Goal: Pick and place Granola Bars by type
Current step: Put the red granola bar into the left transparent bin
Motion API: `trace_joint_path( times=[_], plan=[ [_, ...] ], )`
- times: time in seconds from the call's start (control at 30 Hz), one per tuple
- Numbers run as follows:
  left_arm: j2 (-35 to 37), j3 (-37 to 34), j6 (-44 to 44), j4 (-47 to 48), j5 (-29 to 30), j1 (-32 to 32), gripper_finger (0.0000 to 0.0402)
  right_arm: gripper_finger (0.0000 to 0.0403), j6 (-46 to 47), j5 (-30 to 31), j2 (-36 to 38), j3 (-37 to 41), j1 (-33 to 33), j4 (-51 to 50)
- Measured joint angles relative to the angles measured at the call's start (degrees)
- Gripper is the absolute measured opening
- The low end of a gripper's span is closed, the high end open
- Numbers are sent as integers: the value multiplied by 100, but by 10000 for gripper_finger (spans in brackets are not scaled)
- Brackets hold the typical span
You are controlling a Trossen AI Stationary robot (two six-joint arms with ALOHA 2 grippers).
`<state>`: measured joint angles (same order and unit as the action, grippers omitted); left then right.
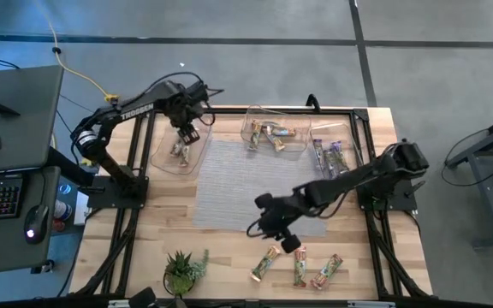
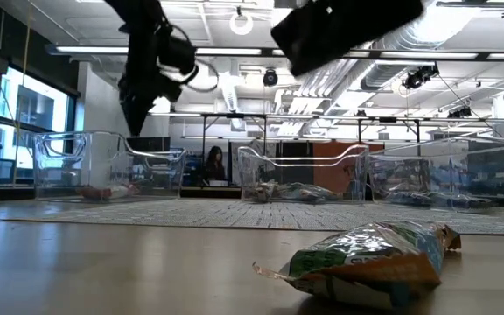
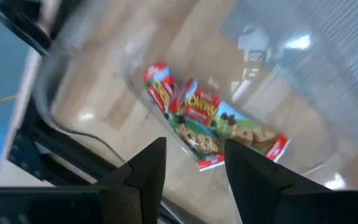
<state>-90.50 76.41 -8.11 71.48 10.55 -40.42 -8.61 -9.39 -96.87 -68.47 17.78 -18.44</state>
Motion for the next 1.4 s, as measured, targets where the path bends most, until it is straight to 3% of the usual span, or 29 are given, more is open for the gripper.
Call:
trace_joint_path(
  times=[0.3, 0.67, 0.83, 1.03, 1.4],
  plan=[
    [2, 1110, 7, 59, -270, 2, 156, 124, 1152, 44, -205, 2, 620, -534],
    [2, 1241, 207, 43, -574, 23, 156, 124, 1251, 313, -142, 1, 1654, -2466],
    [2, 1241, 296, 2, -631, 37, 156, 124, 614, 321, -143, 2, 1999, -2391],
    [2, 1241, 648, -98, -736, 35, 156, 124, 507, 752, -143, 2, 2199, -2169],
    [2, 1241, 726, -197, -1021, 198, 156, 124, 324, 822, -185, 1296, 2290, -44]
  ],
)
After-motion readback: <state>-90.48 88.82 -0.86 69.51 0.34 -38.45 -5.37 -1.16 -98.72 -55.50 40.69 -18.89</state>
